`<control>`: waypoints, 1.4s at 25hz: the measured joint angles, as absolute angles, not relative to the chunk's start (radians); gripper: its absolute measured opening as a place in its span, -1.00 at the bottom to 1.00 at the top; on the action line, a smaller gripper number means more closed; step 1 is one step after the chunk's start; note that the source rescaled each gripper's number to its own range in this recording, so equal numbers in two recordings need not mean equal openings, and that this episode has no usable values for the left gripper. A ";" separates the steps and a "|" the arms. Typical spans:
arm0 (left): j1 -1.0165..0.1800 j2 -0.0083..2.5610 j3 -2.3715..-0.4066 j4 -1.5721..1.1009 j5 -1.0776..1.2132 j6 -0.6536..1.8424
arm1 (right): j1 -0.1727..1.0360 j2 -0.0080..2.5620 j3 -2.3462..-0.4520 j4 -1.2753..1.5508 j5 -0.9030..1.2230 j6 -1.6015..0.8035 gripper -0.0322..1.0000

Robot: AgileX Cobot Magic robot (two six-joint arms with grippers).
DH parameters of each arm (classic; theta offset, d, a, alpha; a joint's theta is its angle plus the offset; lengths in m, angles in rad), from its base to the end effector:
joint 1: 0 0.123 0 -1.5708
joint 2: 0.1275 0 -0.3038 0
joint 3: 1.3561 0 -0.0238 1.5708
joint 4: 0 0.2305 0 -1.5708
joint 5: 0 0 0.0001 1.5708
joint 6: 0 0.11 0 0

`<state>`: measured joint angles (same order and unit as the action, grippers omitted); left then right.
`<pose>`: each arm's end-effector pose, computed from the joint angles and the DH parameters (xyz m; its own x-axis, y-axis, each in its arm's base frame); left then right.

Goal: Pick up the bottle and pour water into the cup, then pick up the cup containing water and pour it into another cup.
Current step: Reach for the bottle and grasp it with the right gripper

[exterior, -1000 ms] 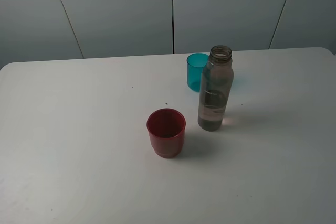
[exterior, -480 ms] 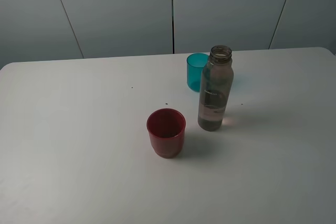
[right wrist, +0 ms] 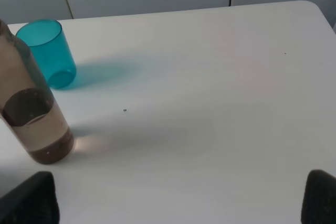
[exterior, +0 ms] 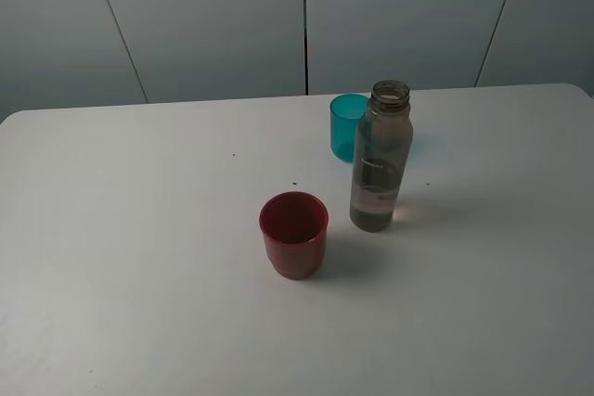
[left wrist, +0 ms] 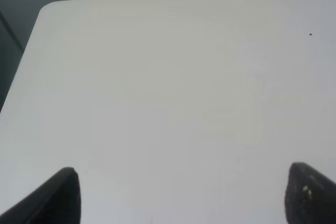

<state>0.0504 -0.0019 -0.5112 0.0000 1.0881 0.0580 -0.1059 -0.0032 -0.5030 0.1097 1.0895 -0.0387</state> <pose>-0.0275 -0.0014 0.2593 -0.4702 0.0343 -0.8819 -0.0232 0.9984 0.0512 -0.0260 0.0135 0.2573 -0.4709 0.0623 -0.8800 0.0260 0.9980 0.0568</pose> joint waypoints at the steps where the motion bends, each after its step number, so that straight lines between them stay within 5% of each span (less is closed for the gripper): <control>1: 0.050 -0.002 -0.511 0.000 1.088 0.058 | -0.106 -0.003 -0.503 0.110 1.090 -0.039 1.00; 18: 0.058 -0.002 -0.511 0.015 1.088 0.058 | -0.100 0.061 -0.606 0.136 1.144 -0.041 1.00; 27: 0.058 -0.002 -0.511 0.015 1.088 0.058 | -0.052 0.432 -0.718 0.184 0.773 -0.011 1.00; 35: 0.058 -0.002 -0.511 0.015 1.088 0.058 | 0.198 0.630 -0.719 0.065 0.441 0.145 1.00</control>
